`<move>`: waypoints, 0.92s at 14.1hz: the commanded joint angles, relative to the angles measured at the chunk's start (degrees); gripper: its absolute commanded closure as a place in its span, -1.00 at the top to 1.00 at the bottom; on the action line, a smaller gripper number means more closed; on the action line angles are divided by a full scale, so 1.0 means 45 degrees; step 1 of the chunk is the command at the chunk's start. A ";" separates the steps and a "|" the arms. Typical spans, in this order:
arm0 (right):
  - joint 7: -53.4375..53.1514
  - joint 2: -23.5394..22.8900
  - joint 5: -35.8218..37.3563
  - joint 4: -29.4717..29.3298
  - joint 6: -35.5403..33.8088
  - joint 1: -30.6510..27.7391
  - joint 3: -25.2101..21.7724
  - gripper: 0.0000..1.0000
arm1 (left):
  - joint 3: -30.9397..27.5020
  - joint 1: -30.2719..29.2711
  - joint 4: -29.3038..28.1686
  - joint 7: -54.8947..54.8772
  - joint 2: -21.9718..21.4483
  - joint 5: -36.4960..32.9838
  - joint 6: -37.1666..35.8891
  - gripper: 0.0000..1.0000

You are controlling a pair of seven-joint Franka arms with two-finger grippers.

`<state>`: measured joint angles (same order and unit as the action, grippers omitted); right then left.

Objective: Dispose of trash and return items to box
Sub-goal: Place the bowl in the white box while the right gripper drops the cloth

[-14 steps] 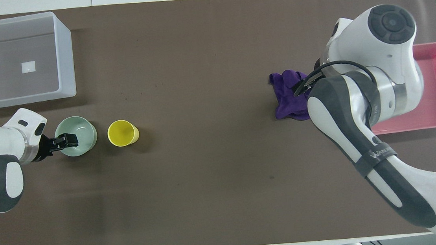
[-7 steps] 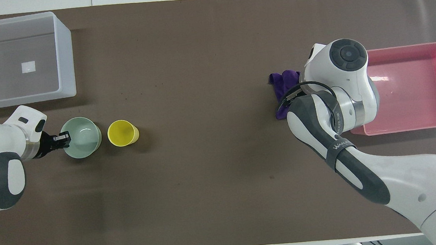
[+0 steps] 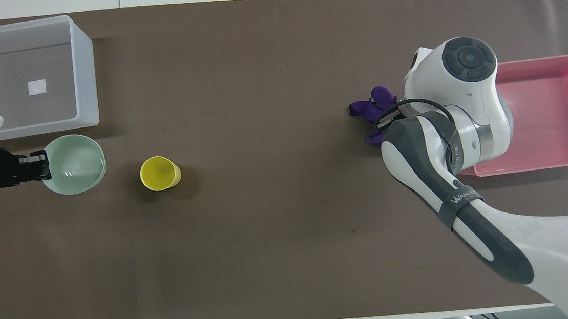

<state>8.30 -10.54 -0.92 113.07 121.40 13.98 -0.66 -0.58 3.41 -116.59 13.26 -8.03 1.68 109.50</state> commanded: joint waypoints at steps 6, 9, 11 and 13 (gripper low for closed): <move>-0.0048 0.2612 0.0125 -0.1981 -0.4630 -0.1051 -0.0108 -0.99 | -0.0144 -0.2046 0.5458 0.0237 0.6718 0.0642 0.3901 -1.00; 0.1449 0.2810 0.0145 -0.1904 -0.5044 -0.2826 -0.0127 -0.99 | -0.0183 -0.2027 0.5207 0.0296 0.7894 0.0623 0.5624 -1.00; 0.2176 0.2946 0.0146 -0.1496 -0.4848 -0.3921 -0.0127 -0.99 | -0.0202 -0.1988 0.5031 -0.0247 0.7956 0.0507 0.5784 -0.38; 0.3073 0.2947 0.0184 -0.0639 -0.3742 -0.4665 -0.0147 -0.99 | -0.0222 -0.1309 0.5342 -0.0485 0.7802 -0.0835 0.5416 1.00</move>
<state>19.31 2.27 -0.46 106.13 100.35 -4.66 -2.04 -1.00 -5.42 -94.47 11.72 28.49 1.63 135.91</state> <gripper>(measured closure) 0.943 0.784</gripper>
